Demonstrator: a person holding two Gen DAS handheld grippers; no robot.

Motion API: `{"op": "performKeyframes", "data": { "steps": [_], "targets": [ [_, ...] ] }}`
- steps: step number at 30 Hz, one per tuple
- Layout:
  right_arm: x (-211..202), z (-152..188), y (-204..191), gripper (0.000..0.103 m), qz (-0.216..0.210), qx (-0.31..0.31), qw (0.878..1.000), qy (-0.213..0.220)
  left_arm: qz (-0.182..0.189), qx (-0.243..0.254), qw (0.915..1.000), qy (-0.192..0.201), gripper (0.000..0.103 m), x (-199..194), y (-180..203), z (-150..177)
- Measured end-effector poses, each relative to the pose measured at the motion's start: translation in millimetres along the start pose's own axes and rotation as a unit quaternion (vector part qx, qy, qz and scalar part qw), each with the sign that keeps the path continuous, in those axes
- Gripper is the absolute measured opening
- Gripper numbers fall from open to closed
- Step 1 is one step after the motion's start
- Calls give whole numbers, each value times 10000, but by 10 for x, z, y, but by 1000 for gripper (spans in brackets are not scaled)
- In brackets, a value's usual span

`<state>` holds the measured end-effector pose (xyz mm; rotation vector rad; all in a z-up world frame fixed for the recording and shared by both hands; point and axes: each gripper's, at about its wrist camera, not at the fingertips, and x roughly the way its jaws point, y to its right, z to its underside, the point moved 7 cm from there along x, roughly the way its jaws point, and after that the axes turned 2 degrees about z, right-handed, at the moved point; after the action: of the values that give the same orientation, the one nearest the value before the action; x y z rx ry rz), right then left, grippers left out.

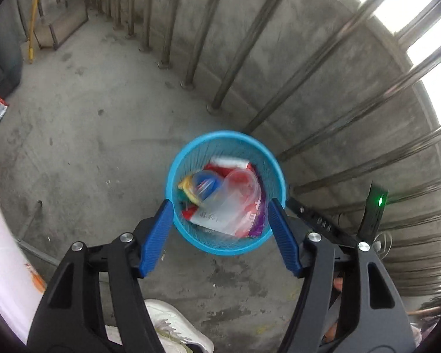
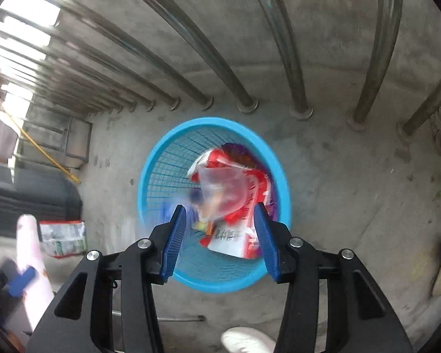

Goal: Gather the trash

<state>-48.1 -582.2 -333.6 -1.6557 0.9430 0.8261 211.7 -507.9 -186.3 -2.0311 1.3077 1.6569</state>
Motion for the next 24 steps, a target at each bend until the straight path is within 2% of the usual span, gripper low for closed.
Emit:
{"op": "performKeyframes", "data": {
  "steps": [4, 8, 11, 13, 16, 18, 21, 24],
  "targets": [
    [-180, 4, 9, 47, 55, -156, 9997, 174, -21, 110, 9986, 519, 63, -450, -47, -56],
    [-592, 8, -249, 48, 14, -671, 9958, 624, -30, 247, 9947, 996, 66, -870, -8, -36],
    [-923, 17, -507, 53, -84, -1132, 9887, 979, -68, 351, 9894, 1406, 70, -1332, 11, 121],
    [-1161, 28, -697, 60, -149, -1418, 9822, 1223, -146, 406, 9835, 1756, 77, -1680, -18, 236],
    [-1587, 161, -1060, 73, -248, -1937, 9670, 1636, -465, 425, 9714, 2289, 84, -2197, -115, 462],
    [-1894, 302, -1299, 82, -304, -2325, 9524, 1946, -740, 346, 9629, 2571, 90, -2509, -231, 631],
    [-2355, 640, -1678, 95, -437, -2984, 9203, 2493, -1116, 3, 9484, 2967, 92, -3013, -438, 965],
    [-2743, 1135, -2029, 97, -737, -3667, 8850, 2772, -1780, -560, 9259, 3286, 94, -3456, -720, 1409]
  ]
}}
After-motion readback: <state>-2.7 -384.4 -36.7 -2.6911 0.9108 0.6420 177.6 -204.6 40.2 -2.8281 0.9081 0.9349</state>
